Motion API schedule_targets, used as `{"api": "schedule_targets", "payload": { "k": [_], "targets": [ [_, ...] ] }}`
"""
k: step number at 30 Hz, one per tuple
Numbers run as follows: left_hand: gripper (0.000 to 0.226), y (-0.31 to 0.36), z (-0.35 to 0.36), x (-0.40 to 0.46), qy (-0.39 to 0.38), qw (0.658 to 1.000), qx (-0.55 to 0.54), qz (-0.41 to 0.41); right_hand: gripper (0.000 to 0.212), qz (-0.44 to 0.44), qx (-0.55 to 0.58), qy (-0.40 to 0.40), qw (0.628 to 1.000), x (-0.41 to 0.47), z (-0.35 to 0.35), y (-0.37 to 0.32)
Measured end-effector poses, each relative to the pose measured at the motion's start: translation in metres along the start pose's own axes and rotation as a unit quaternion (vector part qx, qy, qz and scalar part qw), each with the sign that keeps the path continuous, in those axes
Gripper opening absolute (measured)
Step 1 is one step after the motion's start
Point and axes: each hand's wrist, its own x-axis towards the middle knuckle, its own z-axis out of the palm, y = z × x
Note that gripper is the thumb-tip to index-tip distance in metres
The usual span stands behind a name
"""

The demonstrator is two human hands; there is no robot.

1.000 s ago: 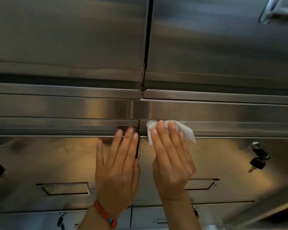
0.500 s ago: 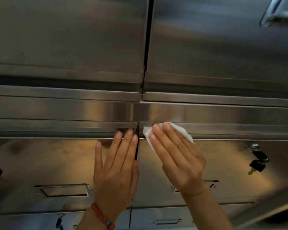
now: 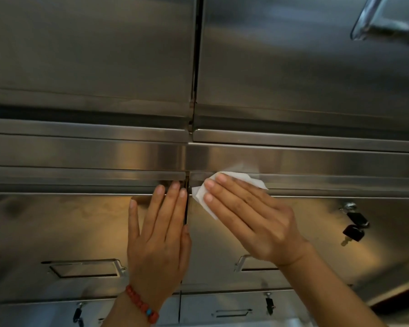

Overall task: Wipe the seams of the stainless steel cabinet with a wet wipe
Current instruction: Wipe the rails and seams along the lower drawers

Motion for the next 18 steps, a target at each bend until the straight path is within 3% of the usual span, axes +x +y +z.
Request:
{"api": "schedule_targets", "payload": {
  "k": [9, 18],
  "targets": [
    [0.053, -0.001, -0.002, 0.000, -0.011, 1.000, -0.004, 0.002, 0.028, 0.040, -0.016, 0.049, 0.998, 0.003, 0.004, -0.014],
    [0.052, -0.002, -0.004, 0.002, -0.015, 1.000, 0.001, 0.006, 0.027, 0.079, -0.005, 0.047, 0.996, 0.000, 0.014, -0.013]
  ]
}}
